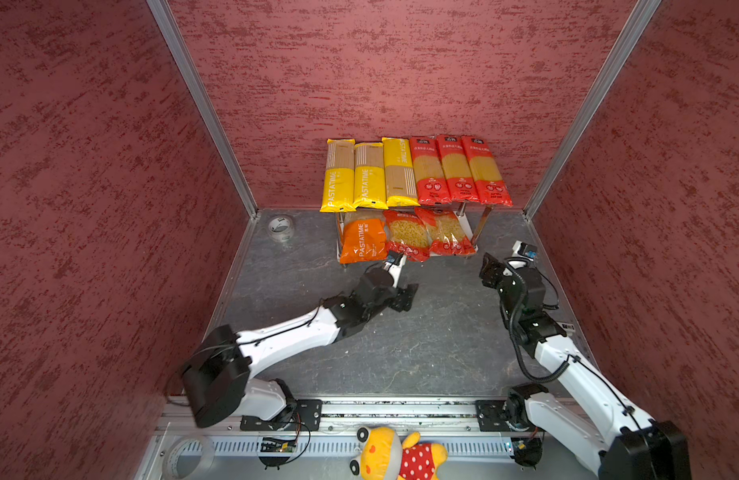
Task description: Place and organize the pasta boxes and bags onto the shelf
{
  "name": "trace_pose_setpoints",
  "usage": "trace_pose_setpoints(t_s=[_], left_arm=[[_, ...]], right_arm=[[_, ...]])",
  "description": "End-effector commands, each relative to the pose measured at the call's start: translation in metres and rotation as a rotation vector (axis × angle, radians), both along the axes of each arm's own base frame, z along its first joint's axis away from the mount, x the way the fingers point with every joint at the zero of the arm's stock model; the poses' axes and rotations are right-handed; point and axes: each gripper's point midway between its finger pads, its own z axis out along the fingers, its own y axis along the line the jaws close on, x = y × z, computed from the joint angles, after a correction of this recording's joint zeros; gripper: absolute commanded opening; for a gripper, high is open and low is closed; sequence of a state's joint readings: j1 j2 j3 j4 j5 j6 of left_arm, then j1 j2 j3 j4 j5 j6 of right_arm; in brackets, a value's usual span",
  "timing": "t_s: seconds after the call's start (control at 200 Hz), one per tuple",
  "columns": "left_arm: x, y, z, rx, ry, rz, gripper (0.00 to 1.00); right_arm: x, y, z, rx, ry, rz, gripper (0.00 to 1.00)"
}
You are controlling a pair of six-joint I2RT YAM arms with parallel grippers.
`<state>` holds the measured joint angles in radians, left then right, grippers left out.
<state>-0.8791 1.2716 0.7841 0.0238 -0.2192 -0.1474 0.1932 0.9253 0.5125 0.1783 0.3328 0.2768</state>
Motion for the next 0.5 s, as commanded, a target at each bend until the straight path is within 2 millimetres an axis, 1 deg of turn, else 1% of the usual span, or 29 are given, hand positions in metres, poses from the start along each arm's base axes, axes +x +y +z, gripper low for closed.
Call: trace_pose_setpoints(t_s=[0.0,0.055,0.085,0.115,0.17,0.19,0.22,0.245,0.281,0.291,0.306,0.316,0.351,0.371,0.401,0.421,0.461,0.496], left_arm=[[0.008,0.068,0.006,0.175,-0.181,0.078,0.91],[0.030,0.113,0.022,0.096,-0.231,0.222,0.90],[0.040,0.138,0.028,0.061,-0.251,0.304,0.90],[0.049,0.162,0.030,0.044,-0.268,0.390,0.90],[0.059,0.204,0.027,0.059,-0.292,0.552,0.91],[0.061,0.214,0.023,0.067,-0.299,0.588,0.91],[0.066,0.230,0.018,0.076,-0.312,0.646,0.92],[0.068,0.243,0.010,0.081,-0.309,0.695,0.92],[0.072,0.255,0.001,0.077,-0.300,0.734,0.92],[0.073,0.258,-0.005,0.083,-0.289,0.738,0.93],[0.076,0.261,-0.005,0.070,-0.302,0.745,0.93],[0.077,0.263,-0.006,0.063,-0.306,0.748,0.93],[0.084,0.267,-0.018,0.067,-0.302,0.742,0.93],[0.088,0.267,-0.023,0.064,-0.306,0.729,0.94],[0.094,0.268,-0.037,0.123,-0.270,0.710,0.94],[0.099,0.269,-0.043,0.133,-0.263,0.695,0.95],[0.106,0.263,-0.056,0.130,-0.251,0.617,0.95],[0.110,0.258,-0.063,0.134,-0.254,0.558,0.95]], right_arm=[[-0.012,-0.055,0.001,-0.177,-0.017,-0.276,0.66],[-0.013,-0.067,0.001,-0.195,-0.047,-0.333,0.66],[-0.013,-0.070,-0.003,-0.213,-0.059,-0.344,0.67],[-0.012,-0.071,-0.009,-0.226,-0.069,-0.341,0.68],[-0.009,-0.067,-0.021,-0.253,-0.084,-0.306,0.68],[-0.008,-0.066,-0.026,-0.257,-0.082,-0.300,0.68],[-0.008,-0.067,-0.027,-0.251,-0.112,-0.307,0.68],[-0.006,-0.065,-0.027,-0.248,-0.140,-0.292,0.68],[-0.002,-0.060,-0.030,-0.247,-0.166,-0.254,0.68],[0.000,-0.060,-0.031,-0.249,-0.167,-0.246,0.68],[0.003,-0.058,-0.031,-0.255,-0.172,-0.235,0.68],[0.005,-0.057,-0.035,-0.258,-0.165,-0.230,0.68],[0.010,-0.057,-0.039,-0.253,-0.167,-0.226,0.69],[0.012,-0.055,-0.042,-0.259,-0.167,-0.216,0.69],[0.013,-0.053,-0.046,-0.265,-0.163,-0.198,0.69],[0.014,-0.051,-0.049,-0.269,-0.164,-0.183,0.69],[0.015,-0.047,-0.054,-0.267,-0.163,-0.149,0.70],[0.013,-0.046,-0.057,-0.263,-0.173,-0.136,0.70]])
